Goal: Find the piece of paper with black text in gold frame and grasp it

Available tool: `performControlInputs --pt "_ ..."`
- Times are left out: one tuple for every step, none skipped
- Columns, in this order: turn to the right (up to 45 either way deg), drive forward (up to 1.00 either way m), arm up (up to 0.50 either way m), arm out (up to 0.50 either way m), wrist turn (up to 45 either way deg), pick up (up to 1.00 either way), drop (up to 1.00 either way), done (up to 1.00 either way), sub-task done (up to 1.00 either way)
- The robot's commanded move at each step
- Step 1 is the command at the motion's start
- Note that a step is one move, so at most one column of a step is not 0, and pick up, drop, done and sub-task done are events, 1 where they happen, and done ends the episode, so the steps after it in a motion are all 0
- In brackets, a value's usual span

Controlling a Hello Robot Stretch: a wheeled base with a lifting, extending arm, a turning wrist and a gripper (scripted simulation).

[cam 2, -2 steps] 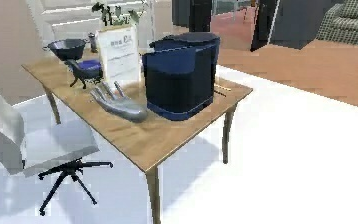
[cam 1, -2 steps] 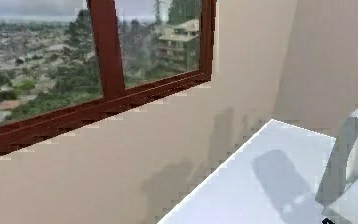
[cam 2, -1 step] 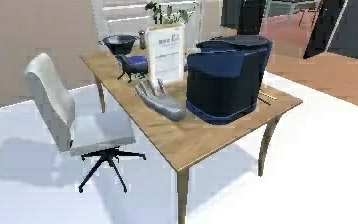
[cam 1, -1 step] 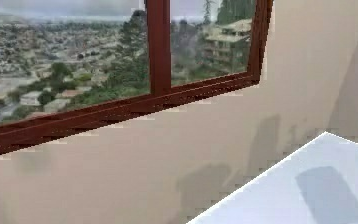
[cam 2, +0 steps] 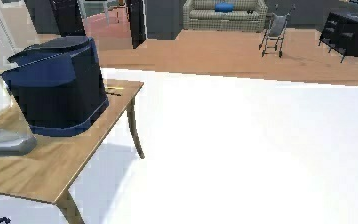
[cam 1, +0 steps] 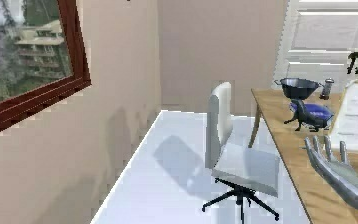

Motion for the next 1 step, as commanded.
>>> performControlInputs --pt "6.0 0.00 0.00 0.00 0.0 0.00 0.00 0.00 0.00"
